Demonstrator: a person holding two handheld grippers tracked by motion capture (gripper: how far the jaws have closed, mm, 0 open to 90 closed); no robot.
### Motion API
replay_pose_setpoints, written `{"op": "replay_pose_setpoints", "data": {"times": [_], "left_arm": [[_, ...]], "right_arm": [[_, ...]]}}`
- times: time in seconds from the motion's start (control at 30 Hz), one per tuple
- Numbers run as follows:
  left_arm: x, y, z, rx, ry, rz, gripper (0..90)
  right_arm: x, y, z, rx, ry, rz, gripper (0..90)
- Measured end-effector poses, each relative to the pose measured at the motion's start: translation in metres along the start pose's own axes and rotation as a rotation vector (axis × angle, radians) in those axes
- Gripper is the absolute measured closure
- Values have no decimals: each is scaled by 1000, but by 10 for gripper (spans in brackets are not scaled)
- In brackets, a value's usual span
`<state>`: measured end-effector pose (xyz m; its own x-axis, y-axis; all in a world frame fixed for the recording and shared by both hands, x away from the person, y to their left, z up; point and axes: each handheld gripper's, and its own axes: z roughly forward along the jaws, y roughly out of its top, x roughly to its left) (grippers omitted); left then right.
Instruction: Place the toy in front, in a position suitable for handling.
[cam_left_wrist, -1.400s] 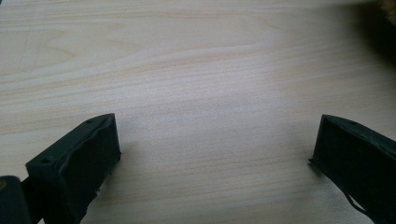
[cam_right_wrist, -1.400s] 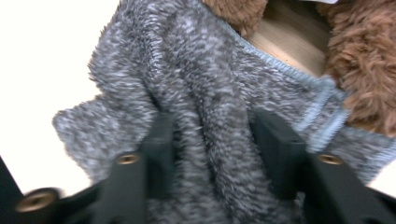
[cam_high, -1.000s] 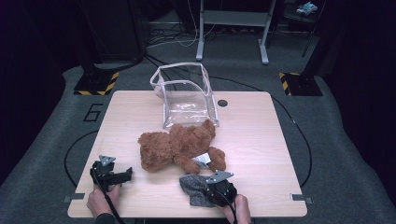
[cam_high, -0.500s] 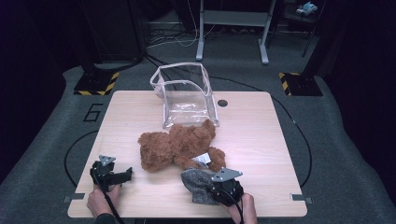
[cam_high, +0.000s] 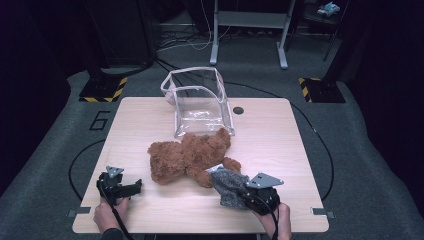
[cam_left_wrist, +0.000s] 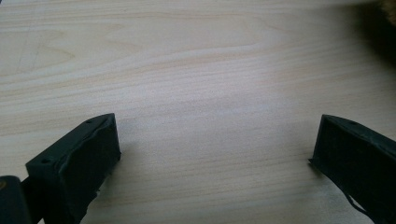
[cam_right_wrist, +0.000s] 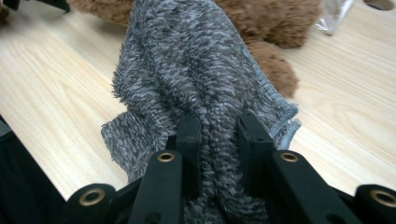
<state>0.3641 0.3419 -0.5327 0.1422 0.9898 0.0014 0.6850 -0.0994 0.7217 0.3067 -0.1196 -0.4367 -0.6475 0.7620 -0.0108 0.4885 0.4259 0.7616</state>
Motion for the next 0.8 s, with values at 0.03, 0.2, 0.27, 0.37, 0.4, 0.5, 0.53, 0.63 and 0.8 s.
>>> {"op": "replay_pose_setpoints", "data": {"times": [0.03, 0.2, 0.27, 0.37, 0.4, 0.5, 0.53, 0.63, 0.8], "left_arm": [[0, 0, 0, 0, 0, 0, 3], [0, 0, 0, 0, 0, 0, 3], [0, 0, 0, 0, 0, 0, 3], [0, 0, 0, 0, 0, 0, 3], [0, 0, 0, 0, 0, 0, 3], [0, 0, 0, 3, 0, -2, 3], [0, 0, 0, 2, 0, -1, 3], [0, 0, 0, 0, 1, 0, 3], [0, 0, 0, 1, 0, 0, 3]], "right_arm": [[-1, 0, -2, -6, -7, 7, 734], [-13, -2, -12, -33, -43, 27, 734], [-19, -2, -16, -38, -65, 28, 734], [-25, -4, -19, -32, -99, 24, 734], [-30, -5, -21, -29, -121, 28, 734], [-45, -8, -26, -29, -164, 43, 734], [-48, -8, -28, -25, -176, 50, 734], [-56, -9, -33, -30, -207, 68, 734], [-77, -11, -39, -27, -269, 105, 734]]}}
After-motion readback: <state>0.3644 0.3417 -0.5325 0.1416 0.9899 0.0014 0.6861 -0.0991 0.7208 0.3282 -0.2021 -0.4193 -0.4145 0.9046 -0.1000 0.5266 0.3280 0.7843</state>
